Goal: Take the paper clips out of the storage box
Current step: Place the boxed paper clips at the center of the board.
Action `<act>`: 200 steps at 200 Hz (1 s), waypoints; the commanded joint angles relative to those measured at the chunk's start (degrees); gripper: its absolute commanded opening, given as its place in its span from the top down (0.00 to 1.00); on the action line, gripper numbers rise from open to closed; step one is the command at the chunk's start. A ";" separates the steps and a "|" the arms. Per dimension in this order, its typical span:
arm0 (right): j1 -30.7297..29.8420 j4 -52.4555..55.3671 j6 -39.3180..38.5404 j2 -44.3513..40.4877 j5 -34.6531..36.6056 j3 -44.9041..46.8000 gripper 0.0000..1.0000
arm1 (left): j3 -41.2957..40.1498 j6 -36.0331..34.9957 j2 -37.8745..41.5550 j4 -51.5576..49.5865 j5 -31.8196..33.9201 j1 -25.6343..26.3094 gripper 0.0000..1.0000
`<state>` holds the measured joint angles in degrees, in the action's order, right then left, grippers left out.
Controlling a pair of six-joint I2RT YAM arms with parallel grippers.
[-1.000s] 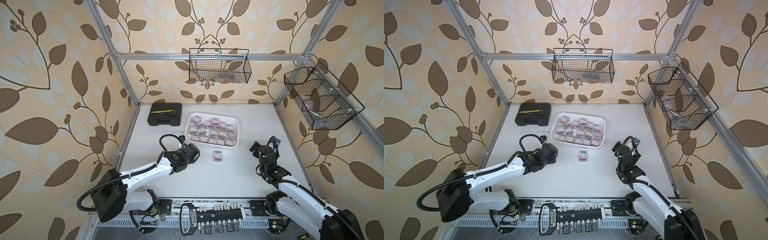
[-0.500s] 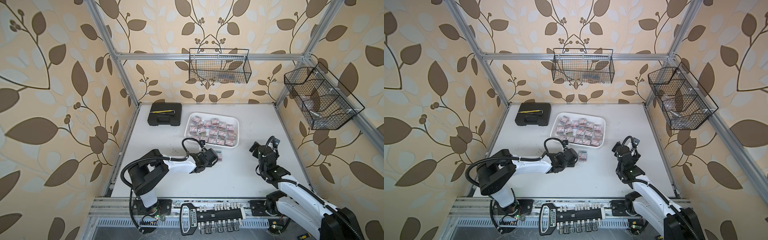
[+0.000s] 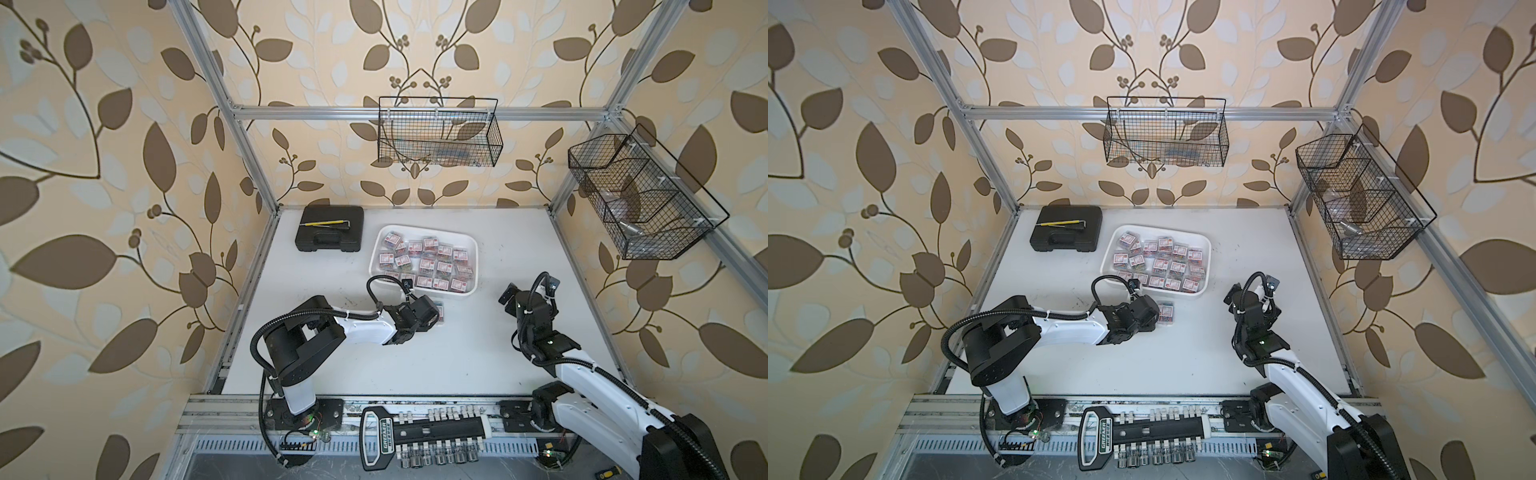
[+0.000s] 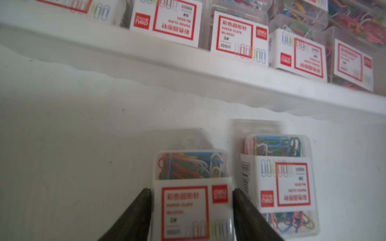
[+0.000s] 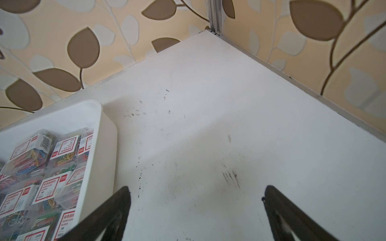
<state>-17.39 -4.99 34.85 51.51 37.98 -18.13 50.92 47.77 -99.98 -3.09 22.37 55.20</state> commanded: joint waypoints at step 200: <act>0.47 0.42 0.41 -1.73 0.95 -0.83 0.00 | -0.55 1.97 4.18 4.62 1.18 0.61 0.49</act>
<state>-17.23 -4.97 34.89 50.37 37.98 -18.13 49.36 48.56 -98.30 0.34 21.52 55.20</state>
